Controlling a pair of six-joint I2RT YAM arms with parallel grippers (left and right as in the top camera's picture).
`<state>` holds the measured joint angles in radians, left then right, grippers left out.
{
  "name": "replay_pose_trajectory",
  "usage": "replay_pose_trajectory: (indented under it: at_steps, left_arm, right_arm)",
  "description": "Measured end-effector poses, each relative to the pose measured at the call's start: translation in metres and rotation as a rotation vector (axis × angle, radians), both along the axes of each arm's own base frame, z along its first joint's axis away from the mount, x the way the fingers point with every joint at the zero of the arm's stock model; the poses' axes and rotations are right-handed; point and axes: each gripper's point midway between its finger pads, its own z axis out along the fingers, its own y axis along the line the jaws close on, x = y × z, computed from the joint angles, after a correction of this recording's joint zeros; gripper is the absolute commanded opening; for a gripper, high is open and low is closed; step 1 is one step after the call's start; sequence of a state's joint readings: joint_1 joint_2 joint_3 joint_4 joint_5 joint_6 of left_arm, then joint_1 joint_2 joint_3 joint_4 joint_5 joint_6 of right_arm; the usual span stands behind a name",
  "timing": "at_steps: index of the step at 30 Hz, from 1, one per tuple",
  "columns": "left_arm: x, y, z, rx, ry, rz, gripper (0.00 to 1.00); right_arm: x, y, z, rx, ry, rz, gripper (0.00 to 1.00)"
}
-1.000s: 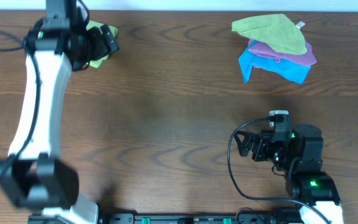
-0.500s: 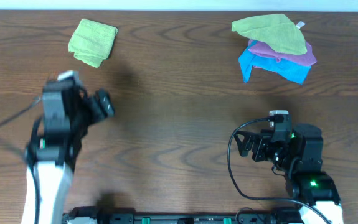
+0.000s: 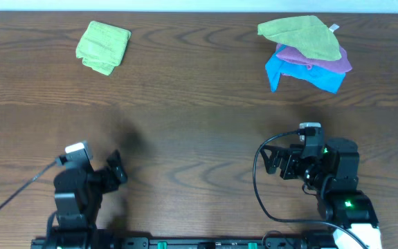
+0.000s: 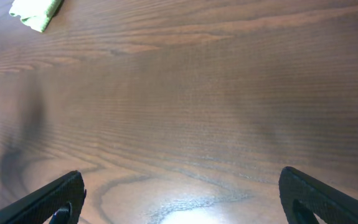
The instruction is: Fold the cloth
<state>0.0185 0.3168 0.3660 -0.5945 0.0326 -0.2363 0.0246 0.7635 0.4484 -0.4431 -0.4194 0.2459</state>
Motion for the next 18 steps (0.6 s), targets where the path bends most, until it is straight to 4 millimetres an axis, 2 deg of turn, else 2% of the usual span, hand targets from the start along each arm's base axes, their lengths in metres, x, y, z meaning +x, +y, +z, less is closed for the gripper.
replay_pose_trajectory:
  at_steps: [7, 14, 18]
  left_arm:
    - [-0.026, 0.001, -0.030, 0.083, 0.059, -0.054, 0.95]
    - [-0.047, 0.001, -0.043, 0.147, 0.120, -0.109, 0.95]
    - [-0.048, 0.001, -0.040, 0.163, 0.099, -0.121, 0.96]
  right_arm:
    - [0.000, 0.000, 0.000, 0.000, 0.001, 0.000, 0.99]
    - [0.000, 0.000, 0.000, 0.000, 0.001, 0.000, 0.99]
    - [0.000, 0.000, 0.000, 0.000, 0.001, 0.000, 0.99]
